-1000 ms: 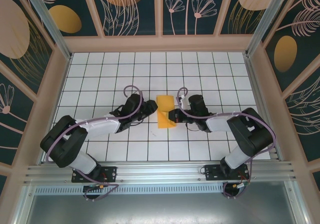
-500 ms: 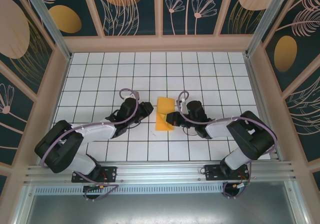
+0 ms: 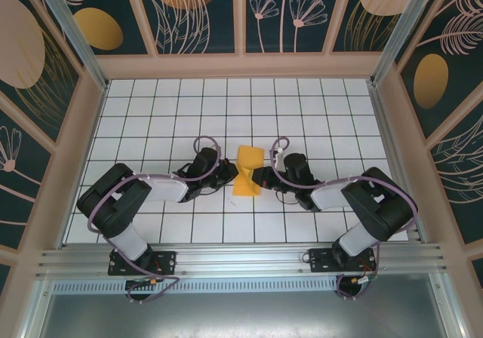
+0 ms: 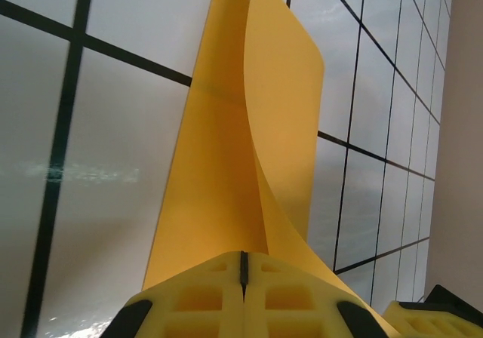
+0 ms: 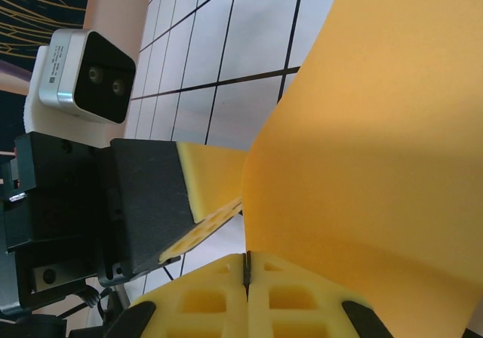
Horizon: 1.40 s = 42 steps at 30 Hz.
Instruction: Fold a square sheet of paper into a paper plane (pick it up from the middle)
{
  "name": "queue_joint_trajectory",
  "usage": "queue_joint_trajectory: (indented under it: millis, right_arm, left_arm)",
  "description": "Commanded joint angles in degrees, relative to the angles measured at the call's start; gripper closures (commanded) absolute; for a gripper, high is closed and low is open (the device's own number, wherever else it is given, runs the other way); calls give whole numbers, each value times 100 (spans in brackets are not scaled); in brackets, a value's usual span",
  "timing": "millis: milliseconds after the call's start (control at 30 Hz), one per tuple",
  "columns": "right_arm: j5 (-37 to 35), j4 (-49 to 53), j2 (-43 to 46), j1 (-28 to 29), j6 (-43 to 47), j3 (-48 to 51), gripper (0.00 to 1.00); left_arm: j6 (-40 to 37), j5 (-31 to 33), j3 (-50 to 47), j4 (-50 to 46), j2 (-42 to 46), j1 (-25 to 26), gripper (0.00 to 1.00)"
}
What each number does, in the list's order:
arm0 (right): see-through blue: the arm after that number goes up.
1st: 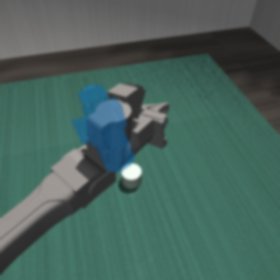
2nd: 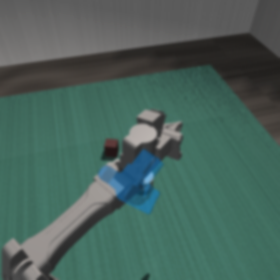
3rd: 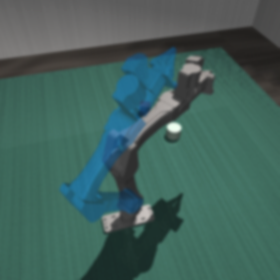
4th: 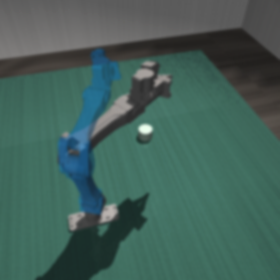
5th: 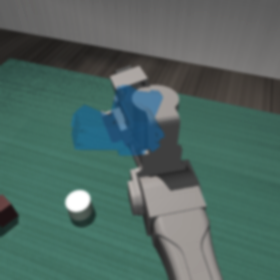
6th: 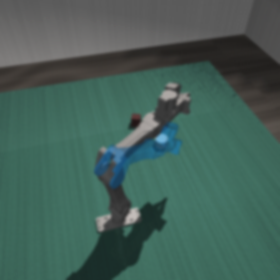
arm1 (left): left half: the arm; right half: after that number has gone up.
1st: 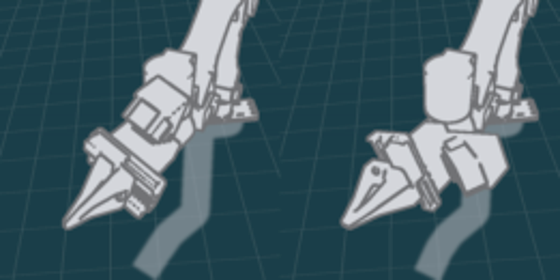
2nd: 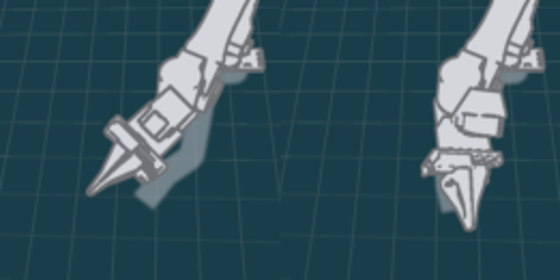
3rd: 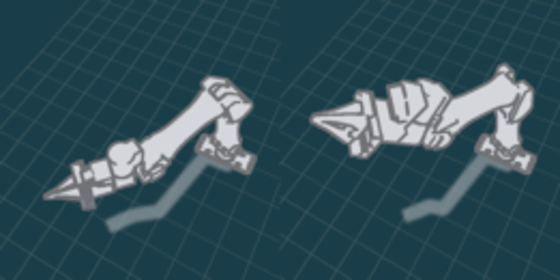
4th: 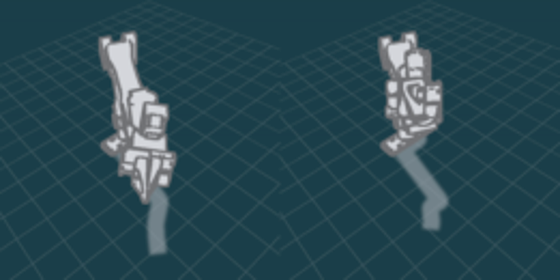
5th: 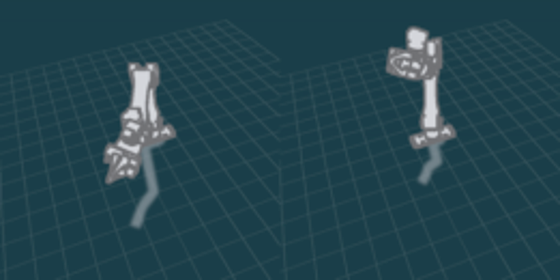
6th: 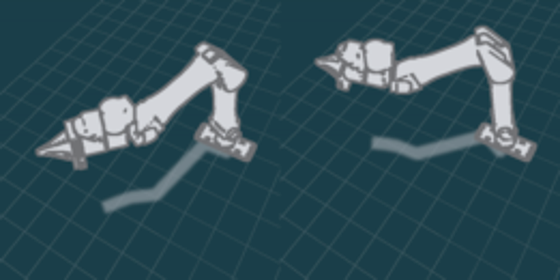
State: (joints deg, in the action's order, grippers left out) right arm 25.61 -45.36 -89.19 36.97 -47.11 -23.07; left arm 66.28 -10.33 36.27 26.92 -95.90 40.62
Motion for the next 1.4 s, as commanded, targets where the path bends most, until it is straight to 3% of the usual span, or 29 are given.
queue_joint_trajectory:
  millis: [0,500,1367]
  right_arm:
    - [-47,-323,-90,18,-49,48,96]
    - [-193,552,-97,-161,220,-105,93]
    - [928,1805,-578,-973,1732,-933,90]
  left_arm:
    - [19,-232,234,-72,-193,47,100]
    - [-173,-337,376,-211,-702,45,100]
    - [-829,-198,804,-1042,-1071,51,100]
